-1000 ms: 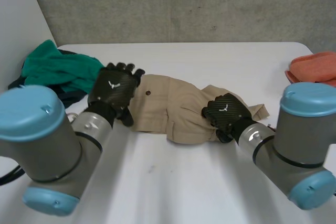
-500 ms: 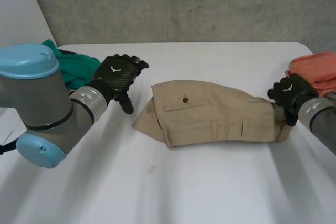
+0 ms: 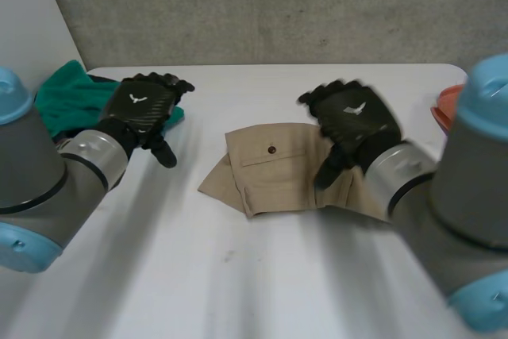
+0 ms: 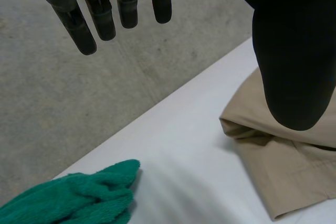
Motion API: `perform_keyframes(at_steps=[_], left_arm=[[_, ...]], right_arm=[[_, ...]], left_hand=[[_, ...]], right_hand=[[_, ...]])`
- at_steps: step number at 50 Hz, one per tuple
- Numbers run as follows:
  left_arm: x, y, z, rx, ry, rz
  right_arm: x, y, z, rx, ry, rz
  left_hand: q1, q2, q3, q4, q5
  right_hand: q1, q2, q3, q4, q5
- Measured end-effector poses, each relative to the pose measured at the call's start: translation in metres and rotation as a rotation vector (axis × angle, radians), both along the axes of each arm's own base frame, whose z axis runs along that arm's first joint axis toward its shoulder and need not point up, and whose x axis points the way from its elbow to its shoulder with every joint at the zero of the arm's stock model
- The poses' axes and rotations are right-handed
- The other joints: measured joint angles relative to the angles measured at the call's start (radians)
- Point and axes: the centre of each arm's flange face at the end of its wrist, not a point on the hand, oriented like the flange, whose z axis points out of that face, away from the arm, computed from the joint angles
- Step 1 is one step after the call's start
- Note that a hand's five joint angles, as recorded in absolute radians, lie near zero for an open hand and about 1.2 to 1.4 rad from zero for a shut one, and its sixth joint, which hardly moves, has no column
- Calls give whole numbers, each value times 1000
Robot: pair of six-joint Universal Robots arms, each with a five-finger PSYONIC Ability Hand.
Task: Fold the laundry.
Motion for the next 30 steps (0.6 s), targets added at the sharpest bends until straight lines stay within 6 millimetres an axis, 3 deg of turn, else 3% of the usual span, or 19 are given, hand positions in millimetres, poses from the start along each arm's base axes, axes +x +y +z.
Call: perform_keyframes(at_steps=[7, 10, 11, 16, 19, 23, 27, 30], left_arm=[[13, 1, 5, 0, 34, 23], [16, 1, 6, 3, 42, 25], [19, 2, 6, 7, 48, 27], [23, 2, 3, 22, 56, 31], [25, 2, 2, 29, 57, 34], [29, 2, -5, 48, 59, 46], [31, 2, -9, 59, 65, 48], [31, 3, -12, 65, 69, 48]], right_arm=[[32, 30, -21, 22, 31, 74], [44, 35, -36, 34, 55, 101], [54, 38, -49, 46, 75, 118], [76, 35, -84, 67, 113, 113], [83, 30, -95, 64, 119, 94], [96, 13, -121, 35, 129, 40], [101, 1, -133, -4, 137, 28], [104, -9, -138, -44, 137, 27]], left_hand=[[0, 0, 0, 0, 0], [0, 0, 0, 0, 0], [0, 0, 0, 0, 0], [0, 0, 0, 0, 0], [0, 0, 0, 0, 0], [0, 0, 0, 1, 0], [0, 0, 0, 1, 0], [0, 0, 0, 1, 0]], right_hand=[[0, 0, 0, 0, 0], [0, 0, 0, 0, 0], [0, 0, 0, 0, 0], [0, 0, 0, 0, 0], [0, 1, 2, 2, 0], [18, 73, 75, 75, 64], [219, 251, 264, 264, 253], [720, 761, 732, 734, 711]])
